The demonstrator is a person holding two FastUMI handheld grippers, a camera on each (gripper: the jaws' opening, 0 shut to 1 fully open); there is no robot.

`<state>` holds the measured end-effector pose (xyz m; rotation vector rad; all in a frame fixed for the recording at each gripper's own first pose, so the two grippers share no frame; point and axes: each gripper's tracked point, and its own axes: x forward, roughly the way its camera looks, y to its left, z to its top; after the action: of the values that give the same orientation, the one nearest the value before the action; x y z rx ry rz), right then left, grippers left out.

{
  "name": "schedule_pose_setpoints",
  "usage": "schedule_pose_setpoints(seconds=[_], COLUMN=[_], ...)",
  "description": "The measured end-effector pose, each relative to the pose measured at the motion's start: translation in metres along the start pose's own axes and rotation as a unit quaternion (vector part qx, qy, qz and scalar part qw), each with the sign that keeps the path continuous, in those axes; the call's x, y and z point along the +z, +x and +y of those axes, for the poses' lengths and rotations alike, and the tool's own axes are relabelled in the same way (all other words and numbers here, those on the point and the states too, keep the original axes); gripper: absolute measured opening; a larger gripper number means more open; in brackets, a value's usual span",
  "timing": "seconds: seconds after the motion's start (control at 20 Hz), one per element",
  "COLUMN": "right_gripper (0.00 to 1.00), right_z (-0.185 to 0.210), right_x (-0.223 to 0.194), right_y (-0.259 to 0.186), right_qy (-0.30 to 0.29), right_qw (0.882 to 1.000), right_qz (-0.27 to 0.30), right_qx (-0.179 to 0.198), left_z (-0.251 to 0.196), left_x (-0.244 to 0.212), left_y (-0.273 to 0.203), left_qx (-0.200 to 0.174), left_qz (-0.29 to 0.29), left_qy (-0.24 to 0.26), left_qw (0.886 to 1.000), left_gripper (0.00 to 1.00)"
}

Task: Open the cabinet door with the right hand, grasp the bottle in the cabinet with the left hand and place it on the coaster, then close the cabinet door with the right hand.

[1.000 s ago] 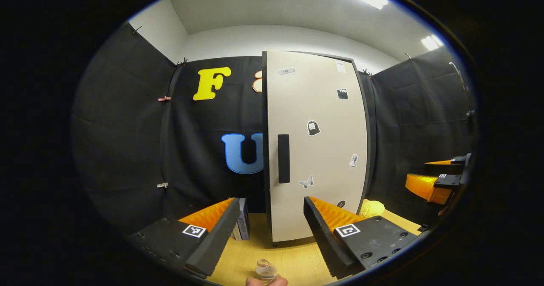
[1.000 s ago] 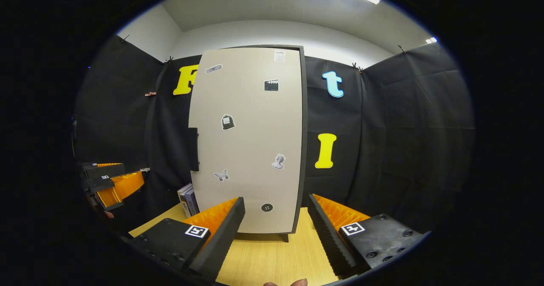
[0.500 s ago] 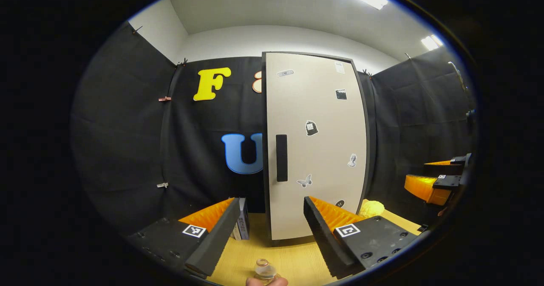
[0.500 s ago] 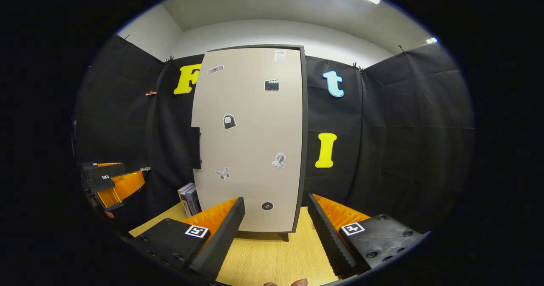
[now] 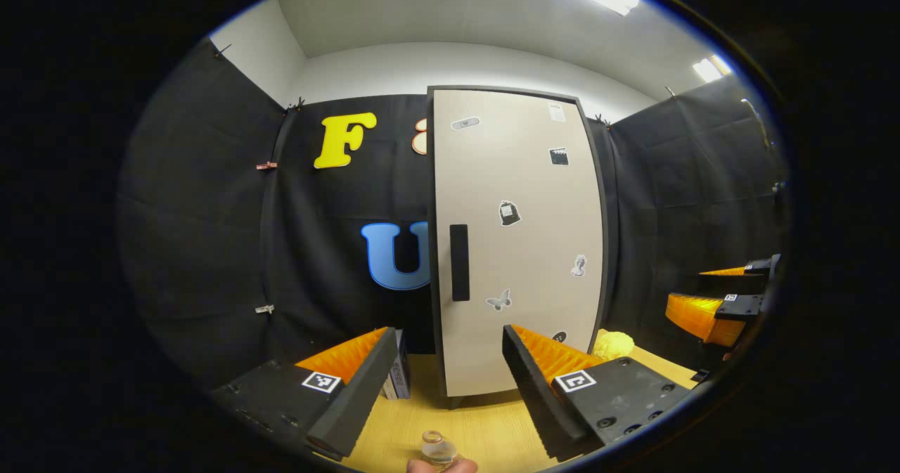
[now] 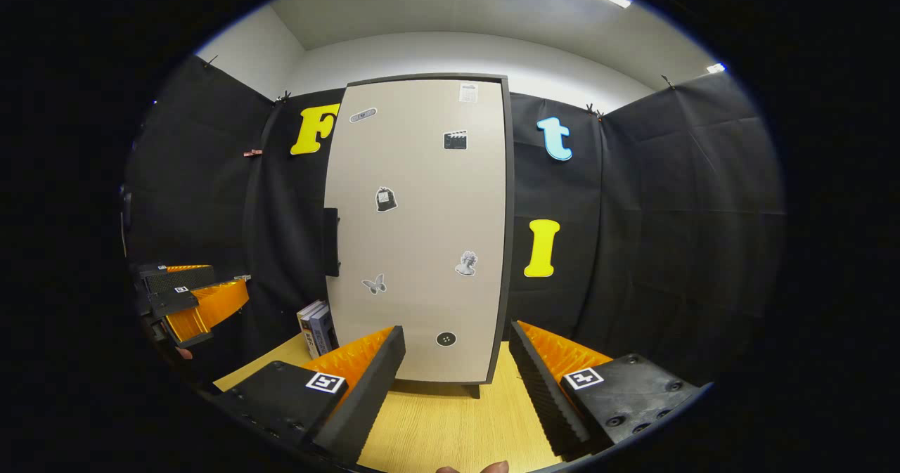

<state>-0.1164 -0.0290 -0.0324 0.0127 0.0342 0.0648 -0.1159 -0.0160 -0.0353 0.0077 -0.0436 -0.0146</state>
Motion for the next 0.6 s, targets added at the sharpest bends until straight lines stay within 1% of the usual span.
schedule_pose_setpoints(seconds=[0.3,0.6], right_gripper=[0.97,0.97], right_z=[-0.007,-0.007], right_x=[0.000,0.001], right_y=[-0.003,-0.005], right_qy=[0.005,0.004], right_qw=[1.000,1.000], right_qz=[-0.001,-0.002], right_qx=[-0.006,-0.004], left_z=[-0.014,-0.019], left_x=[0.002,0.004], left_y=[-0.001,-0.002], left_qx=[-0.015,-0.019], left_qz=[-0.002,-0.004], left_qy=[0.009,0.008], left_qw=[1.000,1.000], left_gripper=[0.95,0.95])
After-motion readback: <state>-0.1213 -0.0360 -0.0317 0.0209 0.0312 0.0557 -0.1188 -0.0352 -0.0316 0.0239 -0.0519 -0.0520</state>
